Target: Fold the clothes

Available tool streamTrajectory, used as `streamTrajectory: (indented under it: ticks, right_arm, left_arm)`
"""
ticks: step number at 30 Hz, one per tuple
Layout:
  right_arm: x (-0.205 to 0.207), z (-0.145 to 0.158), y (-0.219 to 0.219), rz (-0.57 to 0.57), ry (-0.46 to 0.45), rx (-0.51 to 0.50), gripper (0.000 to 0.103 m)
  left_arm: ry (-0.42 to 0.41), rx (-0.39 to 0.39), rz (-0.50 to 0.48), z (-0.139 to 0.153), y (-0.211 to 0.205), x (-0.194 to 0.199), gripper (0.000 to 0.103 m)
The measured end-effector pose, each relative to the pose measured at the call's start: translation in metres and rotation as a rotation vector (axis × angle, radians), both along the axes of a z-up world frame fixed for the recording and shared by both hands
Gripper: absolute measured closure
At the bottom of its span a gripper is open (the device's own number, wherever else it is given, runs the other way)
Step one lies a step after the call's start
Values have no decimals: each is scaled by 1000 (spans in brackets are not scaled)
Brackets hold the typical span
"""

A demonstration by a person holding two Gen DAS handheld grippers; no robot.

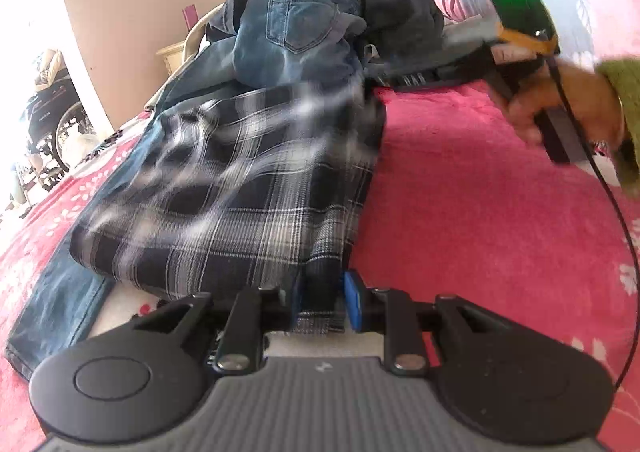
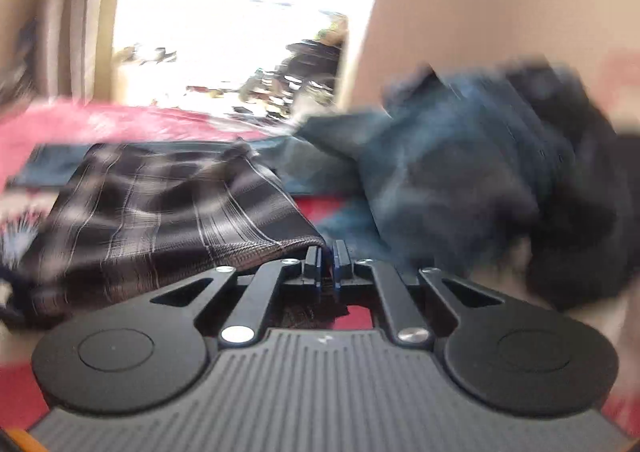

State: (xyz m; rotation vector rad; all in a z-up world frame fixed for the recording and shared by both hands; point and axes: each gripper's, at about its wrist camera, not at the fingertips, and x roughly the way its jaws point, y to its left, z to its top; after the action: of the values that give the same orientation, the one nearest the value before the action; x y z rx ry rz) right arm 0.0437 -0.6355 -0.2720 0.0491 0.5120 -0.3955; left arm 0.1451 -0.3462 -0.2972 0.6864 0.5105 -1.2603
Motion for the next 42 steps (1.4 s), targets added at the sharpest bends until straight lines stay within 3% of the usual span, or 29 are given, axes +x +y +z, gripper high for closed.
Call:
streamTrajectory:
  ticks: [5,8,11,12,13,15,16,17,18,19,22,26,29,32,37,41,42]
  right_arm:
    - [-27,-23,-49,-230,-34,378,103]
    - [-37,-4,-58,-211,-94,399,100]
    - [-25,23,-56,-101,-151,375,96]
    - [-15,31,-54,-49,-152,360,78]
    - [-1,36,-51,3,-139,343,46]
    - [26,39,-49,77,-96,323,25]
    - [36,35,-49,103,-56,332,24]
    - [47,29,-51,127,-10,347,24]
    - [57,23,-52,151,36,361,30]
    - [56,19,-55,146,38,395,69]
    - [46,6,-65,106,7,516,94]
    - [33,-11,-80,51,-35,675,95]
    - [25,-24,-92,8,-73,794,94]
    - [24,-34,-108,-38,-129,910,85]
    - [36,28,-83,32,-188,540,84]
    - [109,43,-31,316,-34,236,84]
    - [122,32,-30,322,20,212,86]
  left_arm:
    - [3,-1,-5,-1,2,1,79]
    - [9,-3,-7,-1,5,2,79]
    - [11,-2,-10,0,5,3,79]
    - [12,-2,-11,1,5,3,79]
    - [11,-1,-12,2,6,4,79]
    - [9,-1,-15,5,8,5,79]
    - [8,-5,-12,7,10,6,79]
    - [6,-10,-7,9,12,7,79]
    - [4,-16,-2,11,13,8,79]
    - [0,-22,1,12,15,9,79]
    - [3,-42,20,15,15,11,79]
    - [39,-27,27,8,8,17,79]
    - [18,-13,12,0,3,14,78]
    - [6,-16,1,-2,4,11,75]
    - [19,-20,10,-4,6,10,75]
    - [27,-20,12,-6,6,10,74]
    - [26,-20,9,-6,6,11,74]
